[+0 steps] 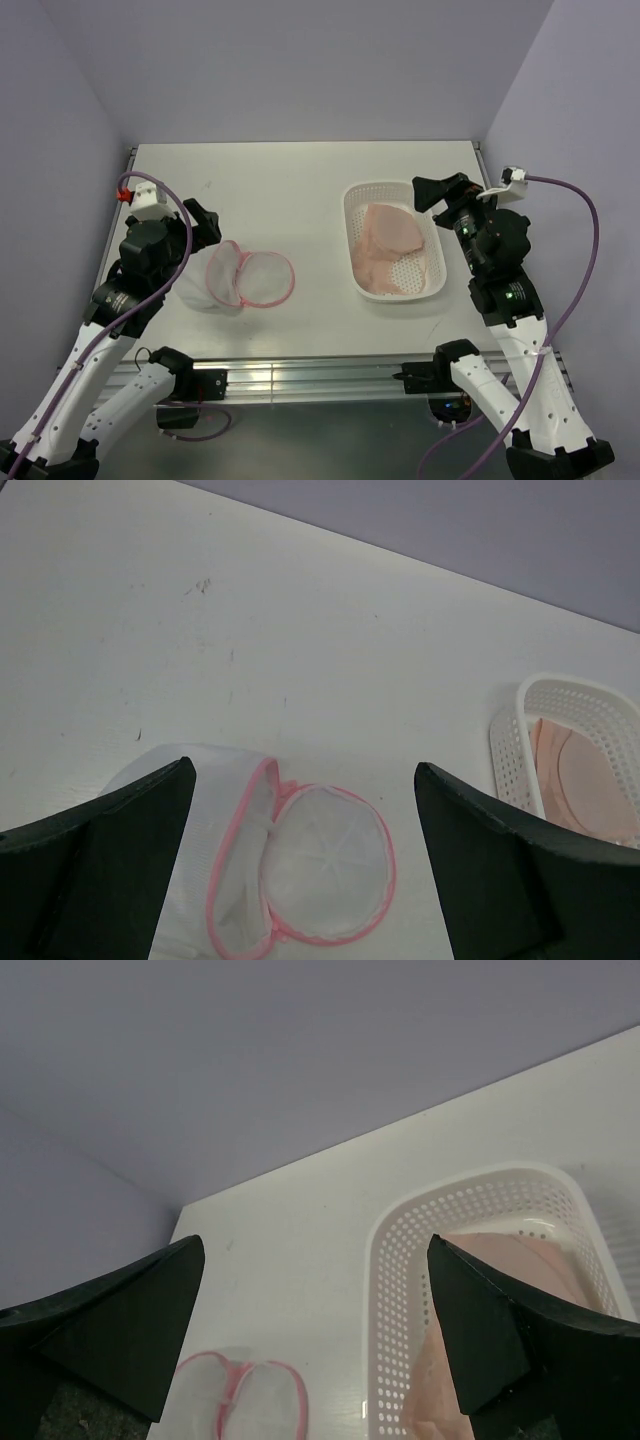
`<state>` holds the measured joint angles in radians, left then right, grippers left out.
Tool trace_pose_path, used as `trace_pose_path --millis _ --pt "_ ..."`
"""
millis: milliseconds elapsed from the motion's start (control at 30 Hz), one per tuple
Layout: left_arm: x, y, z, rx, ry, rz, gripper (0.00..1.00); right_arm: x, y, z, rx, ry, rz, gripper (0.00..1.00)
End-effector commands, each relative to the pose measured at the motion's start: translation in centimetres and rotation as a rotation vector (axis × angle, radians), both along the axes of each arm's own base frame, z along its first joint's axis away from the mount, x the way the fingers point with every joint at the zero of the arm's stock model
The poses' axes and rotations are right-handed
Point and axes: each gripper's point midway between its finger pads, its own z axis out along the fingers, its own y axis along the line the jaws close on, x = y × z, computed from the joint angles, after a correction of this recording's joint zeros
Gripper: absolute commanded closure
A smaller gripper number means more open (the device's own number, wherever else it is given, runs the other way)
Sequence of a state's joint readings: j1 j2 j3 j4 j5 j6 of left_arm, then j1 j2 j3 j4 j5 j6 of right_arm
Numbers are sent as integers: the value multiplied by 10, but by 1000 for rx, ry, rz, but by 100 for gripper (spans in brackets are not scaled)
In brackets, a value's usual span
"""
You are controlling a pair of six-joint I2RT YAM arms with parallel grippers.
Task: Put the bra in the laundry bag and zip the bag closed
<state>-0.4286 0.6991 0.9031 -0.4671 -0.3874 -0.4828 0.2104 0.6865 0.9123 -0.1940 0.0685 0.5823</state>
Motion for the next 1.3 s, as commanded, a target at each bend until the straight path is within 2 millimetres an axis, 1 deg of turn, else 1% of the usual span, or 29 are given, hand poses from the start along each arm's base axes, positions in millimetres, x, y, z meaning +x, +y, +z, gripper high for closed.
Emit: trace_pose_path --millis 0,167,300,367,433,533,567,633,667,700,733,767,833,867,933,1000,1033,1067,1133,1167,1200,1267 --pt "2 3 17 -8 -61 10 1 -3 -10 12 -10 -18 -44 0" --pt "2 2 17 -9 -63 8 1 1 -16 3 -41 45 -78 0" --pt "2 2 18 -9 -64 6 1 3 -17 -5 -57 82 -84 0" --pt "2 3 18 -10 -64 8 1 5 -16 -11 -62 107 -83 0" --pt "2 2 19 -11 -66 7 1 6 -17 -23 -71 161 -89 0" --pt "2 2 18 -10 -63 7 1 9 -16 -51 -87 264 -90 2" --pt "3 2 17 -8 -60 7 1 10 -16 -68 -98 307 -91 2" --pt "2 2 18 -11 -61 5 1 9 -15 -88 -110 353 -86 3" --pt "2 2 19 -13 -66 5 1 8 -14 -107 -124 397 -83 4" --pt "2 2 19 -14 -67 3 1 7 -13 -116 -134 422 -82 4" --pt "2 1 19 -15 -68 1 1 7 -9 -125 -148 439 -77 4" --pt "2 0 19 -15 -65 -6 1 8 -7 -141 -166 479 -81 4" --pt "2 -1 19 -17 -63 -8 1 11 -4 -155 -189 511 -87 5" --pt "2 -1 19 -18 -64 -11 1 14 -1 -170 -209 551 -87 5" --pt "2 -1 19 -19 -67 -11 1 23 4 -186 -224 585 -80 8" --pt "1 -1 20 -21 -70 -12 1 32 10 -192 -230 589 -69 12" --pt "1 -1 20 -19 -70 -14 1 38 12 -201 -246 619 -69 13" --pt "2 -2 19 -19 -65 -15 1 41 16 -205 -261 633 -60 17" --pt "2 -2 19 -19 -65 -17 1 47 22 -217 -291 680 -53 22" --pt "2 -2 19 -18 -63 -18 1 48 25 -220 -299 690 -53 26" --pt "2 -2 19 -19 -65 -20 1 46 31 -223 -310 700 -46 26" --pt "2 -3 20 -22 -67 -21 1 45 36 -232 -328 723 -49 26"
